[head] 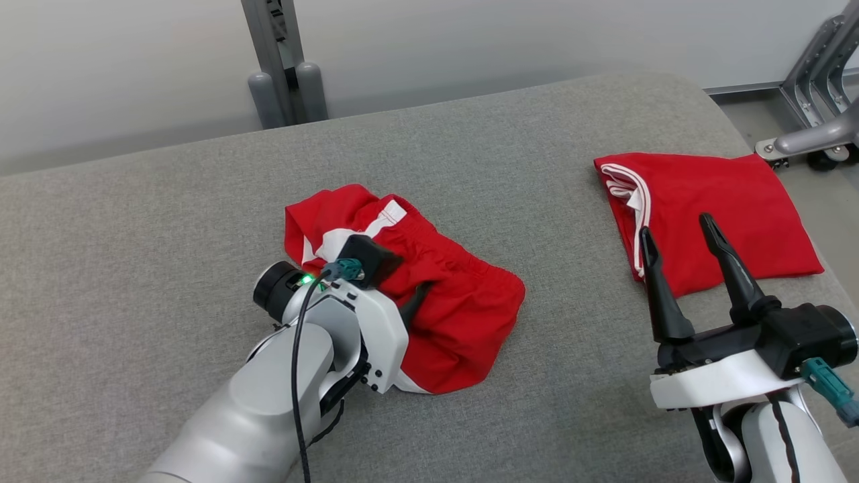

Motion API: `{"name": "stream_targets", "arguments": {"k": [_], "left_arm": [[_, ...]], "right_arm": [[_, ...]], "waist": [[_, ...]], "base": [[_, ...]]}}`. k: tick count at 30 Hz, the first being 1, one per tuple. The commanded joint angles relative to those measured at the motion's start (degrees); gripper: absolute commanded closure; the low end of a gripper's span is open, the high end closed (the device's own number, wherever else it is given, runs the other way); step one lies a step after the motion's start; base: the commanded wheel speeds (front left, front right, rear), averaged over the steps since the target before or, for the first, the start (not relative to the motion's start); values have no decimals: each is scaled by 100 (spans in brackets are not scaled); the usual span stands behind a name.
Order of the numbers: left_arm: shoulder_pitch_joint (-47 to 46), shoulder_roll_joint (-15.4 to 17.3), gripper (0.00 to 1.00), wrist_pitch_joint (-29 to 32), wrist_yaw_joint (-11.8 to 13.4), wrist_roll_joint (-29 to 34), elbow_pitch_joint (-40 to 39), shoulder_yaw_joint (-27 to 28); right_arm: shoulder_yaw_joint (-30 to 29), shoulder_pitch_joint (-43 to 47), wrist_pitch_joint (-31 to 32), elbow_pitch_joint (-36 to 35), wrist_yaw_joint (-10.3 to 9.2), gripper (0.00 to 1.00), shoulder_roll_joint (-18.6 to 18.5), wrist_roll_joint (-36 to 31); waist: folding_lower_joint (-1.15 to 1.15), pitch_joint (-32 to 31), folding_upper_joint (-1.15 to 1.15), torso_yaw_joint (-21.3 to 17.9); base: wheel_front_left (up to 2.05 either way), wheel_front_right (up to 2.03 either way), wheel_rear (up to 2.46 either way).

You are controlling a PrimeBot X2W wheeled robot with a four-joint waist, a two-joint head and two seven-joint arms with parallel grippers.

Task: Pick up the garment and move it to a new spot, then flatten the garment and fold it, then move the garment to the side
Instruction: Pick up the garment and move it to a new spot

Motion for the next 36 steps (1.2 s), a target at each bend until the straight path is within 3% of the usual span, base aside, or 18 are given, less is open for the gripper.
{"name": "stream_targets", "arguments": {"k": [1,10,15,21,28,31,36], "left_arm": [[1,-2,0,-70,-4,-30,72,2],[-363,17,0,-939,17,-324,420,388],[-408,270,0,-1152,264,-428,191,822],[370,724,0,-1172,710,-249,-1067,1816],[1982,812,0,-1176,914,385,-2530,2998],[2577,629,0,-1176,844,704,-2985,3468],[3454,276,0,-1177,310,1193,-3664,4442]], "right_arm": [[-33,-62,-20,-5,1,0,1,7],[-255,145,-20,12,1,0,2,-60],[-343,252,-20,13,1,0,0,-101],[-427,389,-21,-2,1,0,-21,-147],[-348,487,-20,47,0,0,-87,-160],[-315,494,-20,70,0,0,-110,-155],[-297,556,-20,152,0,0,-114,-131]], "waist": [[0,25,0,-30],[0,-212,0,481],[0,-375,0,881],[0,-505,0,1326],[0,-609,0,1606],[0,-651,0,1655],[0,-692,0,1665]], "base": [[0,0,0],[0,0,0],[0,0,0],[0,0,0],[0,0,0],[0,0,0],[0,0,0]]}}
